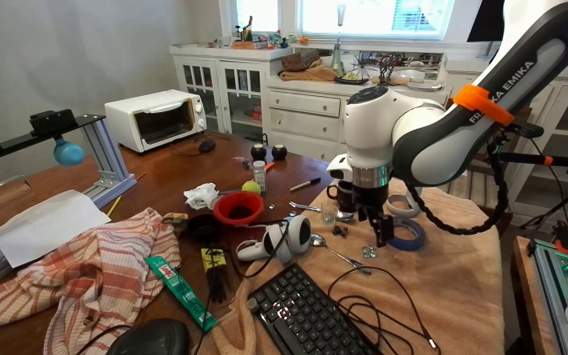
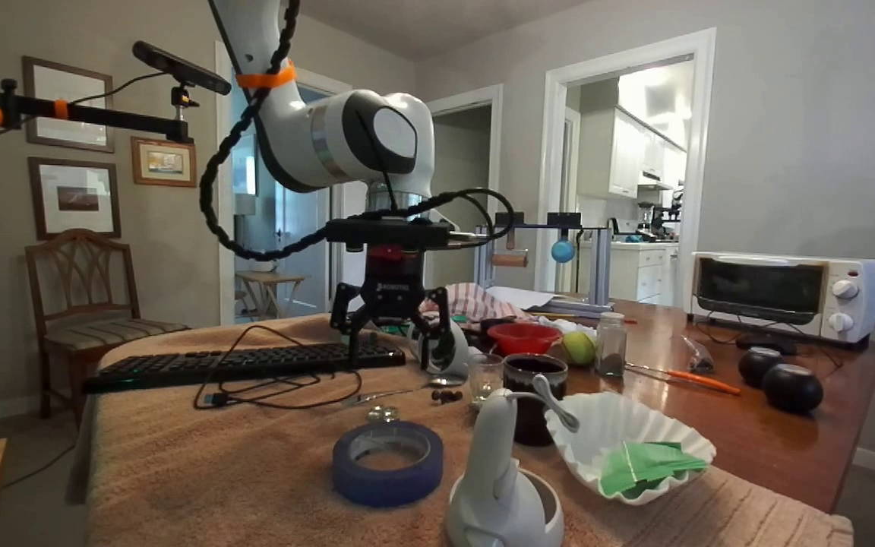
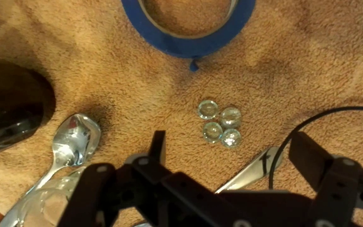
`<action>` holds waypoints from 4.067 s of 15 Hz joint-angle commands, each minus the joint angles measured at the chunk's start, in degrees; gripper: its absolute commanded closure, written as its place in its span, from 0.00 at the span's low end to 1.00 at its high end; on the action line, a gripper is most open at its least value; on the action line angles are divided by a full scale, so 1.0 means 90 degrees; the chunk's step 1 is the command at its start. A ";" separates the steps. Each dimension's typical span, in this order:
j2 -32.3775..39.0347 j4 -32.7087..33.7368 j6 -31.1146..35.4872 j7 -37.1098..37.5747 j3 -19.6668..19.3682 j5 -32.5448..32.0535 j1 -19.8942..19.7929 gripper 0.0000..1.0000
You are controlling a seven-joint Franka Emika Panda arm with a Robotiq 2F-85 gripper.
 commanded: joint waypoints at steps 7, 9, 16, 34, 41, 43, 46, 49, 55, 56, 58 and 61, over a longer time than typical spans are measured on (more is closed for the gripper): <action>-0.0012 -0.0132 0.0305 -0.0638 0.0077 -0.0051 -0.0065 0.00; -0.0045 -0.0251 0.0426 -0.0778 0.0136 -0.0129 -0.0023 0.00; -0.0015 -0.0402 0.0638 -0.1054 0.0255 -0.0269 0.0048 0.16; 0.0520 -0.0326 0.1137 -0.1491 0.0234 -0.0317 0.0013 0.47; 0.0664 -0.0236 0.1157 -0.1458 0.0168 -0.0422 -0.0001 0.52; 0.0691 -0.0211 0.1152 -0.1454 0.0155 -0.0460 -0.0014 0.51; 0.0699 -0.0194 0.1142 -0.1465 0.0155 -0.0473 -0.0018 0.58; 0.0714 -0.0193 0.1150 -0.1459 0.0154 -0.0499 -0.0010 0.61; 0.0725 -0.0192 0.1148 -0.1425 0.0140 -0.0603 0.0013 0.61; 0.0732 -0.0191 0.1149 -0.1418 0.0138 -0.0620 0.0018 0.60; 0.0752 -0.0199 0.1169 -0.1385 0.0131 -0.0686 0.0045 0.62; 0.0760 -0.0203 0.1181 -0.1379 0.0142 -0.0760 0.0059 0.65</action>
